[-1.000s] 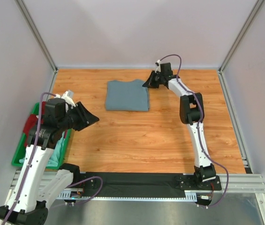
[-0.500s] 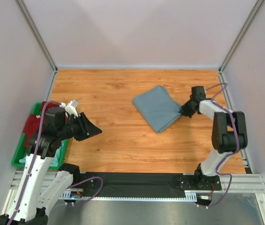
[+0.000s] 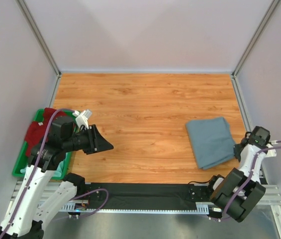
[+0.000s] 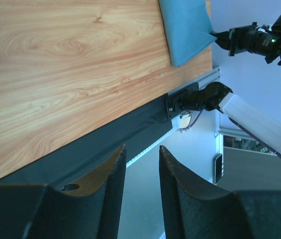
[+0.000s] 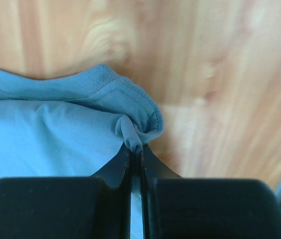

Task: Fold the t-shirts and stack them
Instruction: Neatly place the folded tshirt to the corner

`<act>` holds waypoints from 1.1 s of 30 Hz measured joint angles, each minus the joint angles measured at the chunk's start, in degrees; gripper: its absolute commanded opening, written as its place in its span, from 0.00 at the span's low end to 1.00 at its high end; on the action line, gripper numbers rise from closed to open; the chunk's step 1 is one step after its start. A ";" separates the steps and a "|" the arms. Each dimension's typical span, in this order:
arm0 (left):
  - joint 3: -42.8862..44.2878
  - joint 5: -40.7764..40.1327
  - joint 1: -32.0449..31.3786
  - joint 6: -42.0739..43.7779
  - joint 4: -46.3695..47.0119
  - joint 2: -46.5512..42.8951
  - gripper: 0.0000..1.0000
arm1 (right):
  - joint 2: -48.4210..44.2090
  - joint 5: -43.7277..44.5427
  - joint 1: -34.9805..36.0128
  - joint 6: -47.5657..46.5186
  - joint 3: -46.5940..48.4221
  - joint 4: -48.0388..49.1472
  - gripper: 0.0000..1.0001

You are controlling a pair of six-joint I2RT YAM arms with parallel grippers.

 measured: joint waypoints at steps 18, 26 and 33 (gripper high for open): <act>4.83 0.07 -3.76 1.62 -0.28 4.55 0.37 | 2.47 8.13 -23.32 -4.24 0.79 -6.56 0.01; 6.14 -0.37 -4.42 3.17 -2.01 5.07 0.36 | 10.51 11.63 -23.67 -5.11 5.70 -6.71 0.03; 6.58 -0.59 -4.59 4.20 -3.52 4.81 0.38 | 10.29 13.77 -23.50 -7.80 7.30 -9.18 0.61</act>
